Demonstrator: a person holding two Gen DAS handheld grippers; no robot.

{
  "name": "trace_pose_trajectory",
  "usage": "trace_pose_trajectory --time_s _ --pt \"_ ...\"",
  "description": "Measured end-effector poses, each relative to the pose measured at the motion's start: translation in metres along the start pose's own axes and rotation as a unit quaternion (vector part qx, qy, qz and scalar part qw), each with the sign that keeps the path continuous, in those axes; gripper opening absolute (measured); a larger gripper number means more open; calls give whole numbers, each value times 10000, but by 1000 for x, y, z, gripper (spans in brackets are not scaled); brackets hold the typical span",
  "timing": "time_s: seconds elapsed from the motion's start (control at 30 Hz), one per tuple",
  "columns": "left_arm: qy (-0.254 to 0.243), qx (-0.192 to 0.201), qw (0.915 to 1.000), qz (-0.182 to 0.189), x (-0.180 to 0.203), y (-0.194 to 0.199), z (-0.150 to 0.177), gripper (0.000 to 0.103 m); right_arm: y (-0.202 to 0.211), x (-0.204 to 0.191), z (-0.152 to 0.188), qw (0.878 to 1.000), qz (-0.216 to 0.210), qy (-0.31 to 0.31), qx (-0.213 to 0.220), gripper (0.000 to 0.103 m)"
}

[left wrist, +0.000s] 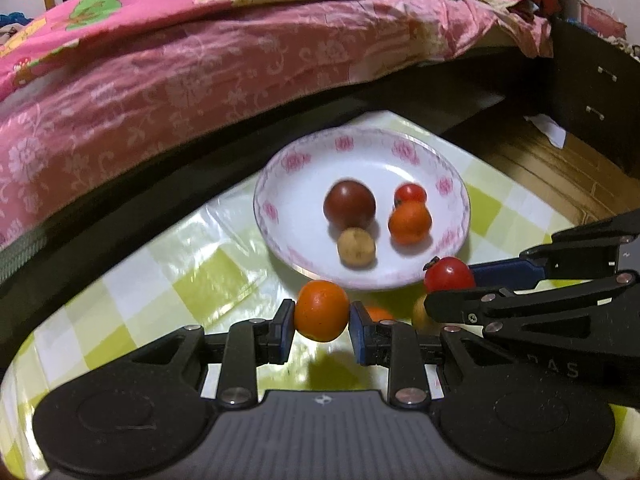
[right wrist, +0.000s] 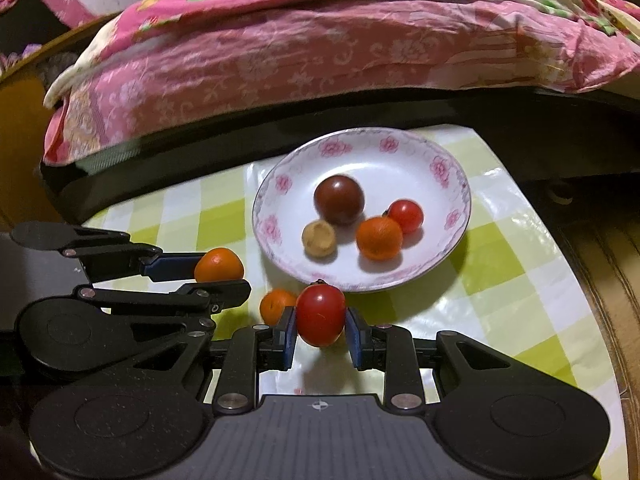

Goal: Organize fruits
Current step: 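Carry the cherry tomato and tangerine over the white plate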

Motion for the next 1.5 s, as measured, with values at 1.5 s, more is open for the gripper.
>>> trace_pose_trajectory --time_s 1.5 --pt "830 224 9962 99 -38 -72 -47 36 -51 21 -62 9937 342 612 879 25"
Point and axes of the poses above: each gripper's, at about its wrist camera, not at the fingertips, and y roughly against the way its jaws point, x to its right, z to its underside, the point moved 6 cm from there along -y, roughly the way its jaws point, and after that the axes turned 9 degrees about x, right-handed, at the moved point
